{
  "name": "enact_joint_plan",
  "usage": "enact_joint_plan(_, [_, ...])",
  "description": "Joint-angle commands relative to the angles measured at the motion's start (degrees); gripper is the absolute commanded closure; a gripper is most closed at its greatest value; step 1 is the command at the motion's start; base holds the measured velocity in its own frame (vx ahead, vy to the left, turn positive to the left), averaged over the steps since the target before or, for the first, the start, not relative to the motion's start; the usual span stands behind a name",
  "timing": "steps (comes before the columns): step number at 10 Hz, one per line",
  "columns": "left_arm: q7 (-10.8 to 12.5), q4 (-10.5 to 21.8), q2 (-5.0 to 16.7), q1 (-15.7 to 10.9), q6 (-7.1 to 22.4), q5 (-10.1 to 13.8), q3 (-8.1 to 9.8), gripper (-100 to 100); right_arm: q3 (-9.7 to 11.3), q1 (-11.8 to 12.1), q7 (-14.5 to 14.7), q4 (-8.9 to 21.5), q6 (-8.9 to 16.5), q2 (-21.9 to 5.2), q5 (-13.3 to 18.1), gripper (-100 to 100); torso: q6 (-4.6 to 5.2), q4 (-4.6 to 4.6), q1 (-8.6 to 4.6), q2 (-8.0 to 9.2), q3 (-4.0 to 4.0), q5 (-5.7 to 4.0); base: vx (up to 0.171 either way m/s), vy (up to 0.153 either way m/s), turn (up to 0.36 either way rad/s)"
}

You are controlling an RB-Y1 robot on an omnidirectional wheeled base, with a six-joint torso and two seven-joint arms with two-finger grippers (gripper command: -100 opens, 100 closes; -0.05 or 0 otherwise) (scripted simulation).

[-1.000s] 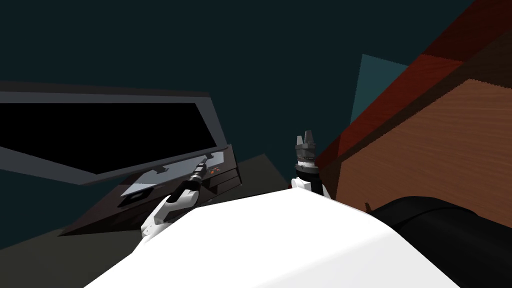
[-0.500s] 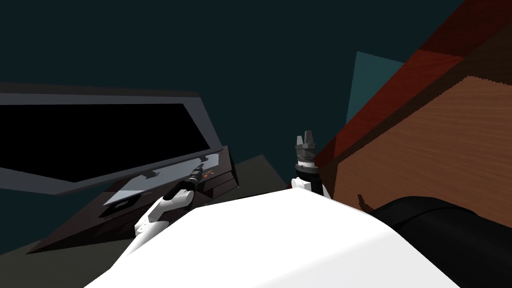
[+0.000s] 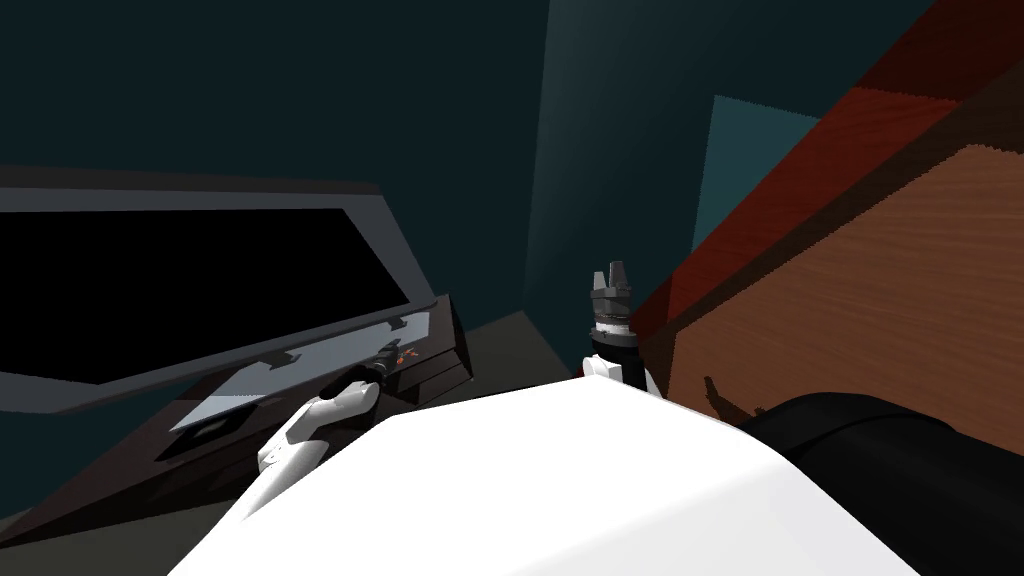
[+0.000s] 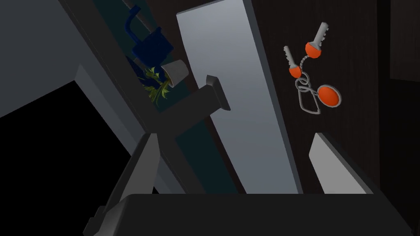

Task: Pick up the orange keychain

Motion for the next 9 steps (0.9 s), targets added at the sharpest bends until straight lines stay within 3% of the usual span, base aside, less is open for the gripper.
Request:
enact_joint_plan(1, [0.02,2.86,1.14,-1.73,2.86,1.77,0.14,-100,0.00,0.00,0.00,0.00,0.00,0.00,0.00,0,0.00,0.00,0.00,0.00,0.00,0.00,0.084,-0.073,-0.023])
enact_joint_plan(2, [0.02,4.22,1.14,-1.73,3.90,1.77,0.14,-100,0.00,0.00,0.00,0.00,0.00,0.00,0.00,0,0.02,0.00,-0.03,-0.06,-0.02,0.00,0.085,-0.063,-0.013])
enact_joint_plan(3, [0.14,6.18,2.26,-2.83,5.81,3.49,0.26,-100,0.00,0.00,0.00,0.00,0.00,0.00,0.00,0,0.01,-0.01,0.01,-0.06,-0.03,0.00,0.095,-0.050,-0.020])
enact_joint_plan(4, [0.14,8.02,2.26,-2.83,6.80,3.49,0.26,-100,0.00,0.00,0.00,0.00,0.00,0.00,0.00,0,0.01,-0.01,0.05,-0.10,-0.05,0.01,0.084,-0.036,-0.008])
enact_joint_plan(9, [0.81,16.51,5.23,-6.00,14.66,8.53,0.40,-100,0.00,0.00,0.00,0.00,0.00,0.00,0.00,0,0.00,-0.02,0.16,-0.07,-0.05,0.04,0.098,-0.036,-0.005])
